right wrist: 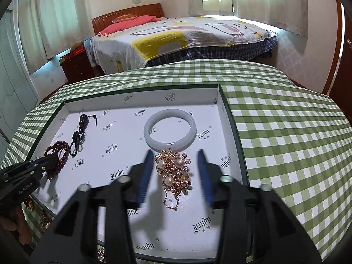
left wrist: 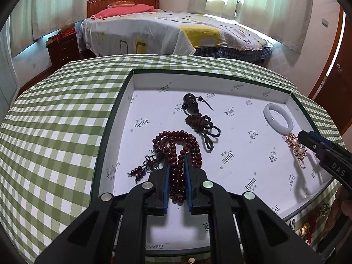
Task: Organize jewelry
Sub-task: 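Carry the beads and pearl brooch over the box and release both, then move both tools back toward the remaining brooches on the table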
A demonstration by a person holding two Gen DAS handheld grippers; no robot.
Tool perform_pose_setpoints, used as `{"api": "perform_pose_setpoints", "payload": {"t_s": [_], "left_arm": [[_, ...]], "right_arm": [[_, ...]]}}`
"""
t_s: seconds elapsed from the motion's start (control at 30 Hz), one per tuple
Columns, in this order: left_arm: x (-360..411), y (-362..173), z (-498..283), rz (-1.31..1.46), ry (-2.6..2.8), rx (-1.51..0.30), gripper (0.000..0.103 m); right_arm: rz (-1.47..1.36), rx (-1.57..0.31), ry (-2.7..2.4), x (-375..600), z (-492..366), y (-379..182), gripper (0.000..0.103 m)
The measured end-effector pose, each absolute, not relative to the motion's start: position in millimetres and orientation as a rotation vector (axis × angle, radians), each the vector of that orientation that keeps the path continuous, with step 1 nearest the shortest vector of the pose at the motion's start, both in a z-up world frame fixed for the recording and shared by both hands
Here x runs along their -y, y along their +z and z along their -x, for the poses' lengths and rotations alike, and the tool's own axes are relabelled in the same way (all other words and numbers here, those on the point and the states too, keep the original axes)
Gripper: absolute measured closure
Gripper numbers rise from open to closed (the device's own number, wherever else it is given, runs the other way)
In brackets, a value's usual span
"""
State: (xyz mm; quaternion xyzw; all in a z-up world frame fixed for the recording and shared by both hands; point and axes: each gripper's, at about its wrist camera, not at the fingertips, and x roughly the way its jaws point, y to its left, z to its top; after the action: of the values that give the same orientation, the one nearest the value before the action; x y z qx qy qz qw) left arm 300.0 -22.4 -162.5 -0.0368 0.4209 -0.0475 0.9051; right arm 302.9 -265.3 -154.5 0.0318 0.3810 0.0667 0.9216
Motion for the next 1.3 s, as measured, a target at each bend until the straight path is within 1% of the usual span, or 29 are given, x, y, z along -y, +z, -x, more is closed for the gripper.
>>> {"api": "perform_pose_setpoints", "payload": {"t_s": [0.07, 0.13, 0.17, 0.2, 0.27, 0.37, 0.5, 0.6, 0.93, 1.3], "left_arm": [[21.9, -162.7, -299.7, 0.078, -0.1, -0.868, 0.089], [23.5, -162.4, -300.8, 0.068, -0.102, -0.866, 0.08], [24.6, -161.7, -299.6, 0.062, -0.102, -0.861, 0.069], [25.4, -160.9, -299.0, 0.062, -0.111, -0.854, 0.065], [27.9, -159.4, -296.3, 0.048, -0.115, -0.841, 0.061], [32.0, -155.0, -289.3, 0.025, -0.117, -0.809, 0.049], [30.6, -148.1, -283.1, 0.029, -0.125, -0.789, 0.044], [26.6, -140.1, -277.0, 0.045, -0.124, -0.766, 0.041], [15.8, -106.3, -239.4, 0.061, -0.12, -0.684, 0.041], [0.1, -104.5, -190.9, 0.068, -0.089, -0.683, 0.041]], "right_arm": [[-0.067, -0.782, 0.142, 265.5, -303.0, -155.0, 0.053], [-0.067, -0.78, 0.144, 265.6, -301.5, -155.1, 0.052], [-0.068, -0.776, 0.146, 265.9, -300.0, -154.6, 0.052], [-0.068, -0.772, 0.147, 265.8, -299.2, -153.9, 0.051], [-0.067, -0.756, 0.149, 265.6, -295.3, -150.6, 0.05], [-0.07, -0.724, 0.151, 266.0, -285.6, -141.6, 0.05], [-0.066, -0.689, 0.152, 266.2, -272.3, -127.9, 0.048], [-0.069, -0.662, 0.149, 267.9, -260.4, -116.3, 0.048], [-0.081, -0.622, 0.148, 264.2, -221.7, -93.5, 0.048], [-0.055, -0.642, 0.159, 249.3, -170.0, -104.8, 0.048]]}}
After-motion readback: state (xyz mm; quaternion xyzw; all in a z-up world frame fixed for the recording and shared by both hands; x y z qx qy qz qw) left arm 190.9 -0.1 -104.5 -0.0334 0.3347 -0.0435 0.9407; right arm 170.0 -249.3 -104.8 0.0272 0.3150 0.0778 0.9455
